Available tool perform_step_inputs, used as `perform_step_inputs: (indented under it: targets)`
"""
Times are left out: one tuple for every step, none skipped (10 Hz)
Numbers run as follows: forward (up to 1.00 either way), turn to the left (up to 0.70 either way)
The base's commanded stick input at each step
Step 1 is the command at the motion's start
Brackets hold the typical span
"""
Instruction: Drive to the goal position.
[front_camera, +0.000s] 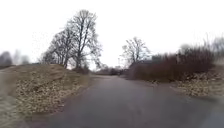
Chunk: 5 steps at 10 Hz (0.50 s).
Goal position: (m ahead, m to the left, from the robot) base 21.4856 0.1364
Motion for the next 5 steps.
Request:
perform_step_inputs:
  targets:
    - [1.00, 0.00]
    - [1.00, 0.00]
    - [1.00, 0.00]
    - [1.00, 0.00]
    - [1.00, 0.00]
